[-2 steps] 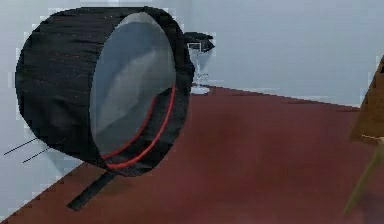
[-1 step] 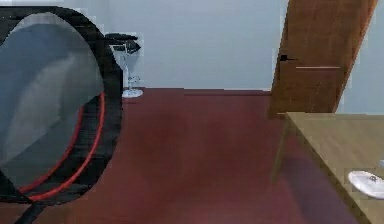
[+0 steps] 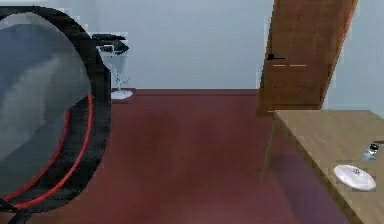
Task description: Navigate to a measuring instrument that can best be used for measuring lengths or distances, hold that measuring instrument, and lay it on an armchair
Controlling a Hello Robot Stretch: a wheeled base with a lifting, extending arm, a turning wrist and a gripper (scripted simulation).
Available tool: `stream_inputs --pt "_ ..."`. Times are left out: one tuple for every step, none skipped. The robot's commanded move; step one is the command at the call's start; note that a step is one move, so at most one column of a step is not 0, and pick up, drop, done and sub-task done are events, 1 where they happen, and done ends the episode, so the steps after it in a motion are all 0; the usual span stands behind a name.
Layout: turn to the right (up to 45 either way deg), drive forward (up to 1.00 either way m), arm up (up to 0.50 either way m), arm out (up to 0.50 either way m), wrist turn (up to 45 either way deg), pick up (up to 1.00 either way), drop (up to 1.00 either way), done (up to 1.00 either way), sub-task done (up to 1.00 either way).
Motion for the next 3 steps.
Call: stream_inputs --pt "0.0 1.0 0.0 0.0 0.0 0.0 0.0 0.0 0.0" --pt "0.0 0.65 0.0 0.0 0.0 0.0 0.0 0.0 0.0" --pt "24.0 0.0 0.0 0.0 0.0 0.0 0.0 0.0 0.0"
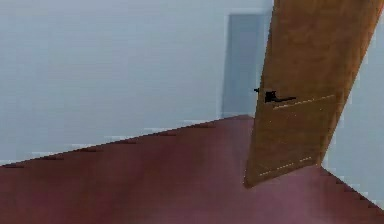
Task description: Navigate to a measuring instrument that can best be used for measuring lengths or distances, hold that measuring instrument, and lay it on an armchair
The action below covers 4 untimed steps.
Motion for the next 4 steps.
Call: stream_inputs --pt "0.0 1.0 0.0 0.0 0.0 0.0 0.0 0.0 0.0" --pt "6.0 0.0 0.0 0.0 0.0 0.0 0.0 0.0 0.0" --pt "0.0 0.35 0.0 0.0 0.0 0.0 0.0 0.0 0.0" --pt "9.0 0.0 0.0 0.0 0.0 0.0 0.0 0.0 0.0"
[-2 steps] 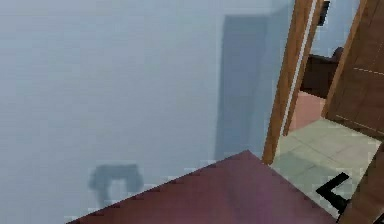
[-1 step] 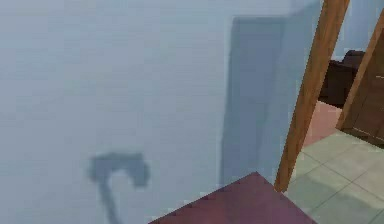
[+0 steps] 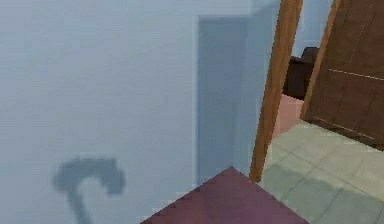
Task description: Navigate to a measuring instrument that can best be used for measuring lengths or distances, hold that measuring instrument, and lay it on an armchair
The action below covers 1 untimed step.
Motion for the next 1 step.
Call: stream_inputs --pt "0.0 0.35 0.0 0.0 0.0 0.0 0.0 0.0 0.0"
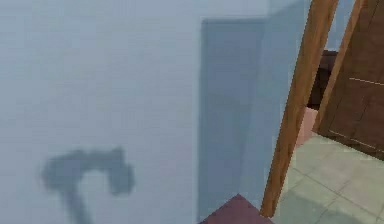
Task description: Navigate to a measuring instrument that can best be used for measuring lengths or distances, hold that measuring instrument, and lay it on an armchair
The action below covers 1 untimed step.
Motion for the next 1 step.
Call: stream_inputs --pt "45.0 0.0 0.0 0.0 0.0 0.0 0.0 0.0 0.0"
